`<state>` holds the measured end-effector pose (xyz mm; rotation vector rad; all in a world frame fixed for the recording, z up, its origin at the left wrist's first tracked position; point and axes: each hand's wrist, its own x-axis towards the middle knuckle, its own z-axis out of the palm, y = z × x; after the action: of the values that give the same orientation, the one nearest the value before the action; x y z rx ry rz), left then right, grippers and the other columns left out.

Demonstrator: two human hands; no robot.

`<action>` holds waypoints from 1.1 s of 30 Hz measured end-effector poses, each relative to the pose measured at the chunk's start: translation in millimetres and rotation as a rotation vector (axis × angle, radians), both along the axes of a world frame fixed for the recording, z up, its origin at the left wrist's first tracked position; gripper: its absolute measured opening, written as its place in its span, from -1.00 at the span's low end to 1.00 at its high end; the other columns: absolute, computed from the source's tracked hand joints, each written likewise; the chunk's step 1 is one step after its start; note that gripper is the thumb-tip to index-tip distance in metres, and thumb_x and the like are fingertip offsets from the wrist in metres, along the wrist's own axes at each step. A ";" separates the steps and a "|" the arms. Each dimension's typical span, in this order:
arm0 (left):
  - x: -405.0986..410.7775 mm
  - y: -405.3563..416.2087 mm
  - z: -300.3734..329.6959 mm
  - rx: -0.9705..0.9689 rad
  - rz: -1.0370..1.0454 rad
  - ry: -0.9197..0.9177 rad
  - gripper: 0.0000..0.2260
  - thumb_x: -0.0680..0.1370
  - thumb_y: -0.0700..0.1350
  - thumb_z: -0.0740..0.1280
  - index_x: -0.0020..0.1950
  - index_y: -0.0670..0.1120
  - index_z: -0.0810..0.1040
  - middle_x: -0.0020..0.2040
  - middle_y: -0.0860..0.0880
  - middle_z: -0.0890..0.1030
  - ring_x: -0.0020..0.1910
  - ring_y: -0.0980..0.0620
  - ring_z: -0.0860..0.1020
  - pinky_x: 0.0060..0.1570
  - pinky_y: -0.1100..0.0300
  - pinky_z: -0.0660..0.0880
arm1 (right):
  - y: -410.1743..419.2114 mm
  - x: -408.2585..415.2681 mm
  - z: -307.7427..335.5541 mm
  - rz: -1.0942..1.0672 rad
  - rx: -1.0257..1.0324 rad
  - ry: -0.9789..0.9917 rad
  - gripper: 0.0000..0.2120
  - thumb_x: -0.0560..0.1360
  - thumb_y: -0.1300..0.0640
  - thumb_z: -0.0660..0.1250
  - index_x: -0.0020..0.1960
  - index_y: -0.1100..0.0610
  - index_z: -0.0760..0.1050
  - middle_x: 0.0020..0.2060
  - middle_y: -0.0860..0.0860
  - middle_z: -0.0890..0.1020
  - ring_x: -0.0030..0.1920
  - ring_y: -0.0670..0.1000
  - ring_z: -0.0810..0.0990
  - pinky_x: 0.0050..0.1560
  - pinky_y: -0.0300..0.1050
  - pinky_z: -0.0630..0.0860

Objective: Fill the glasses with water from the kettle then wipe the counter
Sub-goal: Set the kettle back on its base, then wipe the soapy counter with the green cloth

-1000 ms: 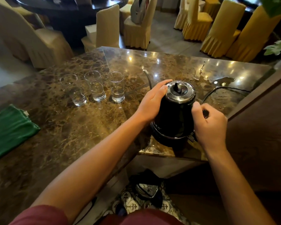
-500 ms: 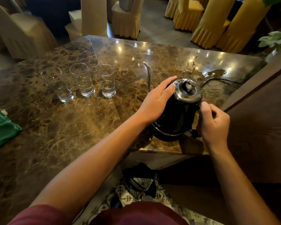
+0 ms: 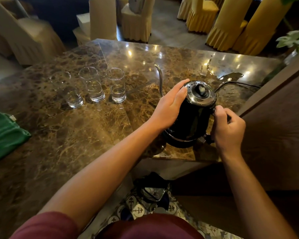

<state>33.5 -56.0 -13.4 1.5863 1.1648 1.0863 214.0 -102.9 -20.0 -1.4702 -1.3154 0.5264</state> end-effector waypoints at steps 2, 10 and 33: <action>-5.4 0.1 4.7 0.025 -0.021 0.049 -0.59 0.75 0.02 0.06 0.57 -0.06 0.34 0.46 -0.01 0.50 0.43 0.11 0.43 0.36 0.23 0.36 | -1.7 0.7 3.3 -0.006 -0.026 -0.049 -0.51 0.64 -0.09 0.24 -0.30 0.25 0.41 -0.44 0.21 0.43 -0.42 0.10 0.38 -0.37 0.09 0.33; -70.6 -42.2 14.5 0.178 0.062 0.115 -0.69 0.70 -0.04 0.21 0.41 -0.08 0.51 0.18 0.05 0.62 0.09 0.21 0.59 0.07 0.36 0.50 | -33.1 -13.4 31.9 -0.098 0.140 -0.150 -0.74 0.57 0.09 0.34 0.23 0.16 0.51 0.15 0.01 0.54 0.14 0.03 0.57 0.17 0.06 0.55; -246.8 -307.0 -34.1 0.020 1.186 0.728 -0.46 0.66 0.12 0.17 0.61 -0.07 0.28 0.58 0.02 0.29 0.64 -0.14 0.11 0.57 -0.11 0.13 | -35.6 -229.5 -32.7 1.071 0.236 -0.508 -0.35 0.63 -0.16 0.26 0.64 0.04 0.22 0.65 0.11 0.22 0.66 0.13 0.12 0.59 0.08 0.12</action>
<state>-213.3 -363.0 -47.5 1.2606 2.7852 1.1881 -15.4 -138.4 -52.7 -0.6056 -2.4702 0.6411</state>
